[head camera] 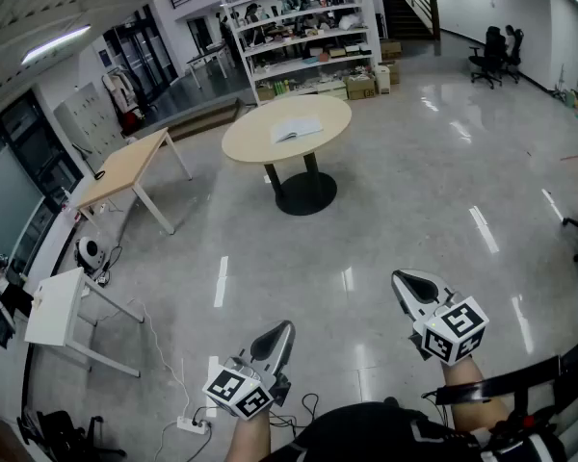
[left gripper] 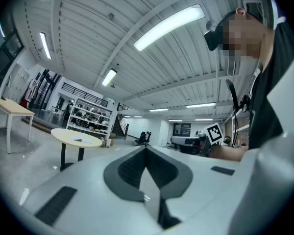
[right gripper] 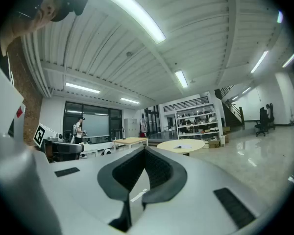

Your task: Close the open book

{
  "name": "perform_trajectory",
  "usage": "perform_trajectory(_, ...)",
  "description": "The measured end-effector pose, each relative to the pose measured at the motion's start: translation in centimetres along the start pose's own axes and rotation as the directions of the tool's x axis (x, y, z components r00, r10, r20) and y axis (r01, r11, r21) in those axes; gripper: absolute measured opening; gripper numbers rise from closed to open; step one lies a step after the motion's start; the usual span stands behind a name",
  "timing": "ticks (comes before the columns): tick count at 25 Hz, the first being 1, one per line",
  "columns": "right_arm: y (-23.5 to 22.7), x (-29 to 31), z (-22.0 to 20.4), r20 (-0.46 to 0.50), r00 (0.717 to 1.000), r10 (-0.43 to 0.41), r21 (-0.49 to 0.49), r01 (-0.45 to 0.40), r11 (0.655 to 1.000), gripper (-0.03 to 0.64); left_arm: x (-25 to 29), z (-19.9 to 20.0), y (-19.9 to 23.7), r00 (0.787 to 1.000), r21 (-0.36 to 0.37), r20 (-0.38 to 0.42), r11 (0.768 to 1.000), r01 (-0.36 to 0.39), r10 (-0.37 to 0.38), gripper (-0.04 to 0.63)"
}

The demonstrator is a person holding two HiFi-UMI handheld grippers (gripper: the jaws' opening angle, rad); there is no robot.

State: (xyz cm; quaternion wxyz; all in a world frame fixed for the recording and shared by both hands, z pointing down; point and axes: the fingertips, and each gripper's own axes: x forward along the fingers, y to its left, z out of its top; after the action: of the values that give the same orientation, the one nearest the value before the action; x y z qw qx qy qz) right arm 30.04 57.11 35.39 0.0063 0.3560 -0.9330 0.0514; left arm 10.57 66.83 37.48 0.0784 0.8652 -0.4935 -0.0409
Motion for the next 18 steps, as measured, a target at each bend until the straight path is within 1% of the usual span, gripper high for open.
perform_trajectory(7, 0.2, -0.5, -0.3, 0.003, 1.000, 0.010, -0.016, -0.010, 1.000, 0.000, -0.2, -0.6, -0.6, 1.000, 0.004, 0.008, 1.000, -0.001, 0.001, -0.002)
perform_trajectory(12, 0.9, -0.8, 0.4, -0.001, 1.000, 0.005, -0.018, -0.005, 1.000, 0.000, -0.9, 0.2, -0.7, 1.000, 0.003, 0.009, 1.000, 0.000, 0.000, -0.002)
perform_trajectory(18, 1.2, -0.8, 0.5, 0.024, 0.999, 0.033, 0.008, -0.033, 0.999, 0.000, -0.6, -0.1, -1.0, 1.000, 0.006, 0.008, 1.000, 0.008, -0.008, -0.002)
